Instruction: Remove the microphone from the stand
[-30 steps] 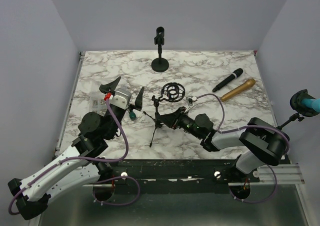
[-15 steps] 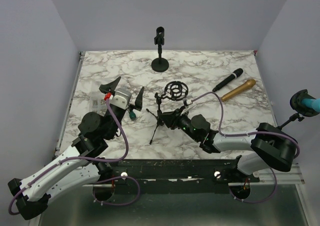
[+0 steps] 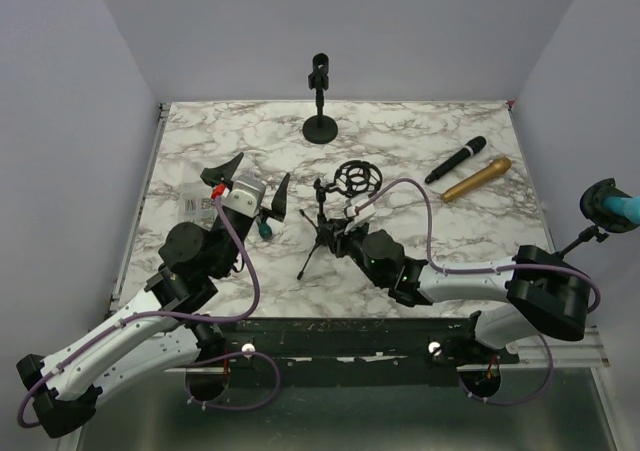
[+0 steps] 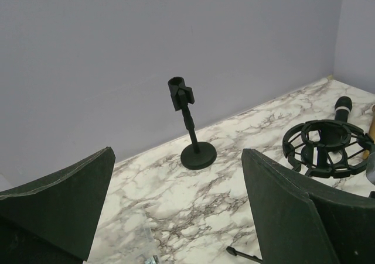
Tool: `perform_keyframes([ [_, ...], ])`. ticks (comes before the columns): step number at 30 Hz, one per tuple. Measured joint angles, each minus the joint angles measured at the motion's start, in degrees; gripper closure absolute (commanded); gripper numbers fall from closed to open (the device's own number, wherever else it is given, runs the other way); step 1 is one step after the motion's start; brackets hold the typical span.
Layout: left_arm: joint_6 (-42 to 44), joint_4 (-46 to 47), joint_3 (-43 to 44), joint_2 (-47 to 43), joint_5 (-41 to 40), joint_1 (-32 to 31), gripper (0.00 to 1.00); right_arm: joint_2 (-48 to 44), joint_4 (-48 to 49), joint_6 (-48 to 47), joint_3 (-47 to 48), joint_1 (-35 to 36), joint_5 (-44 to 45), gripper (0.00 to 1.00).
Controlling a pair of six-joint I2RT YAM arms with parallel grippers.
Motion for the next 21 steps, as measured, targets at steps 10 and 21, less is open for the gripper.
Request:
perform_keyframes([
  [10, 0.0, 0.0, 0.22, -0.26, 0.0, 0.0, 0.07, 4.44, -4.87, -15.58, 6.34, 5.18, 12.92, 0.99],
  [21, 0.0, 0.0, 0.61, -0.61, 0.0, -0.04, 0.07, 6.25, -7.87, -24.37, 9.22, 7.06, 17.38, 0.93],
])
